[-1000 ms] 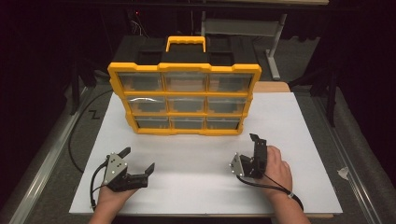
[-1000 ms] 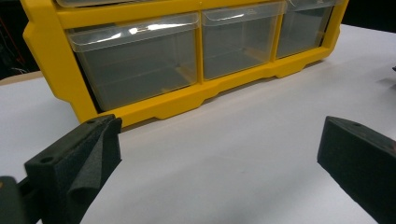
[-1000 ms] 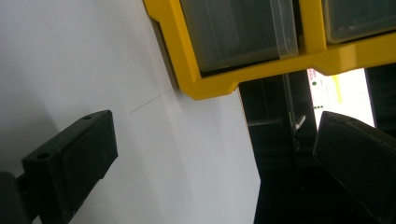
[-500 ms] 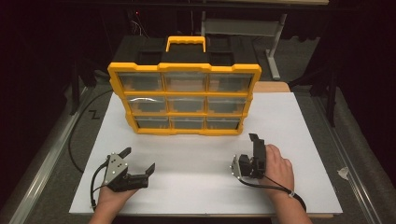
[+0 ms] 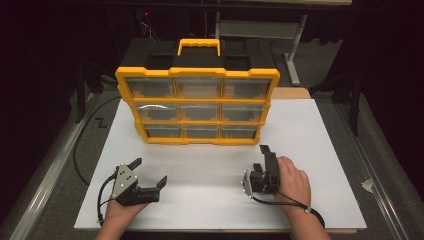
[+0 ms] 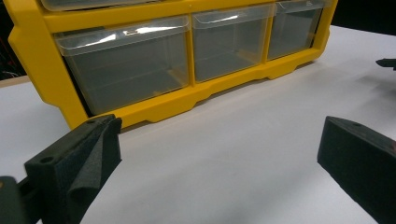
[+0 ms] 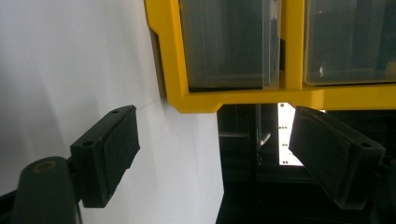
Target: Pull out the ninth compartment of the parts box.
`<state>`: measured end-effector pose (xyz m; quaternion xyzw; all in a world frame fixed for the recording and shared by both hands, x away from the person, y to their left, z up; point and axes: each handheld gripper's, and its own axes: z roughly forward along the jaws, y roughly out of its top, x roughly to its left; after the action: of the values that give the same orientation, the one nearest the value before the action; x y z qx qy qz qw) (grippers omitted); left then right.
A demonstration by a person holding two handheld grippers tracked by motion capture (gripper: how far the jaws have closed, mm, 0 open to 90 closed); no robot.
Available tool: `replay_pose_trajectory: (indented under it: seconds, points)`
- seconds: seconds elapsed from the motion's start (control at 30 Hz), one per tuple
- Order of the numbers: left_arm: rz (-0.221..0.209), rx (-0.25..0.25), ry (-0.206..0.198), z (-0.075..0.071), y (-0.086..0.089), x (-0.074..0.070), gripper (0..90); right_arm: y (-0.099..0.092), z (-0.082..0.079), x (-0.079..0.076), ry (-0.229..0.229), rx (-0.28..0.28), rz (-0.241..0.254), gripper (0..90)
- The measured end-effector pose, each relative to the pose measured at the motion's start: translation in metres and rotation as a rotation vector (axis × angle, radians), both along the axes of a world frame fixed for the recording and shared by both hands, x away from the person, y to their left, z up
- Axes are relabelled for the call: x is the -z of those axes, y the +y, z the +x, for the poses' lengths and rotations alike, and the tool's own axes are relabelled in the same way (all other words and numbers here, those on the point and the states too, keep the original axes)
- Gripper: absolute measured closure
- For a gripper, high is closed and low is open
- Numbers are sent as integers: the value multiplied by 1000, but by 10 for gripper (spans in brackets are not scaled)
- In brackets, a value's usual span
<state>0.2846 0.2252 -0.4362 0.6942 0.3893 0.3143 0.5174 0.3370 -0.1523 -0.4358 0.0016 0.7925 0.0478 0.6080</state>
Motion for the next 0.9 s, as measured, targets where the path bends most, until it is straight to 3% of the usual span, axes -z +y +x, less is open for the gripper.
replay_pose_trajectory:
  seconds: [0.5,0.9]
  points:
    - [6,10,-4,0,0,0,2,24,7,8,-72,-20,-2,416]
    - [13,6,-1,0,0,1,2,43,25,-4,-114,7,26,583]
